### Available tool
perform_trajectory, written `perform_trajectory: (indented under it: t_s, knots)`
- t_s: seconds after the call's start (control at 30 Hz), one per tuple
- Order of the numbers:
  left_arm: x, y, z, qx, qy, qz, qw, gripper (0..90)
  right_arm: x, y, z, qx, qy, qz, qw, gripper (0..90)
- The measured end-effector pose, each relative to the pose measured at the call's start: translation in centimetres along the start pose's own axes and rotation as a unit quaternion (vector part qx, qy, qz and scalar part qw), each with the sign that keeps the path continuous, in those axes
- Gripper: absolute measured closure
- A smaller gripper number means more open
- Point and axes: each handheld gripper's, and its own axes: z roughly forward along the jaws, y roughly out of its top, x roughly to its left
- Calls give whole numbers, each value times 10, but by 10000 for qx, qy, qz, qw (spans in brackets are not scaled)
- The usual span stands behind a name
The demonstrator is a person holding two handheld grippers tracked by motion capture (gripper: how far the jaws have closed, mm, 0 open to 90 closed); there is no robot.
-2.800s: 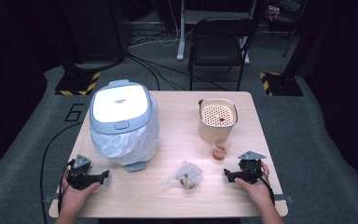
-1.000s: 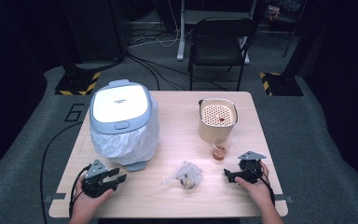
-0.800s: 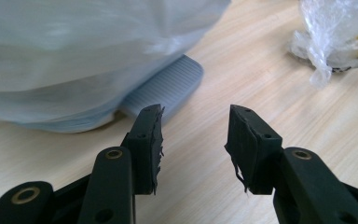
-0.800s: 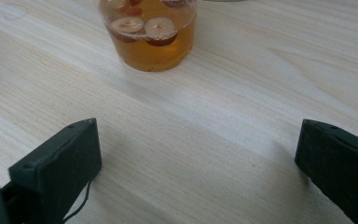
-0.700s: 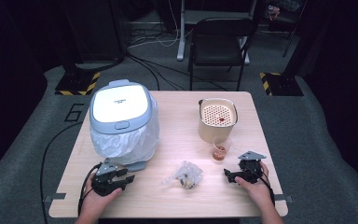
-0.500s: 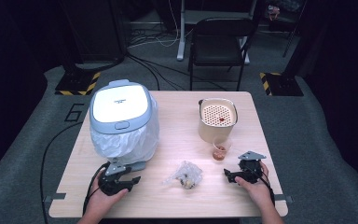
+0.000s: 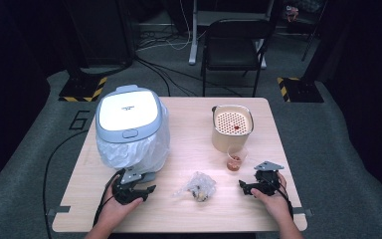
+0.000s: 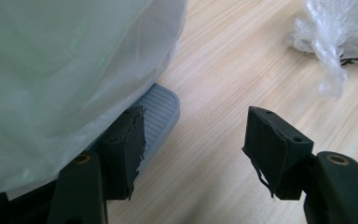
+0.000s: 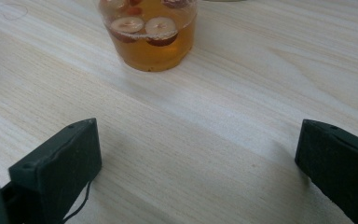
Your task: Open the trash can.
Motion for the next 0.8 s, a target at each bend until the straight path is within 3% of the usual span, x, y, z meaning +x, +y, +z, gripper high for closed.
perform_trajectory:
  t_s: [0.1, 0.2, 0.37, 0.4, 0.57, 0.63, 0.67, 0.8]
  knots:
    - [-1, -2, 3, -4, -11, 18, 10000, 381, 0, 0, 0, 3, 2, 1, 10000, 0]
    - [-2, -4, 6, -31, 102, 239, 9997, 381, 0, 0, 0, -1, 4, -3, 10000, 0]
    - [1, -7, 7, -169, -41, -114, 9998, 385, 1, 0, 0, 11, 9, -7, 10000, 0]
    - [1, -7, 7, -83, -48, 19, 10000, 386, 1, 0, 0, 11, 5, -4, 10000, 0]
    - [1, -7, 9, 43, 16, 112, 9999, 388, 2, 1, -1, 77, 16, -4, 10000, 0]
    - [-1, -8, 11, 125, 55, 164, 9998, 388, 4, 2, -2, 150, 42, -10, 9999, 25]
    - [0, -8, 12, 209, 48, 198, 9996, 388, 3, 4, -4, 199, 50, -96, 9997, 91]
    - [0, -10, 16, 182, 57, 202, 9996, 388, 5, 5, -7, 208, 114, 2, 9997, 137]
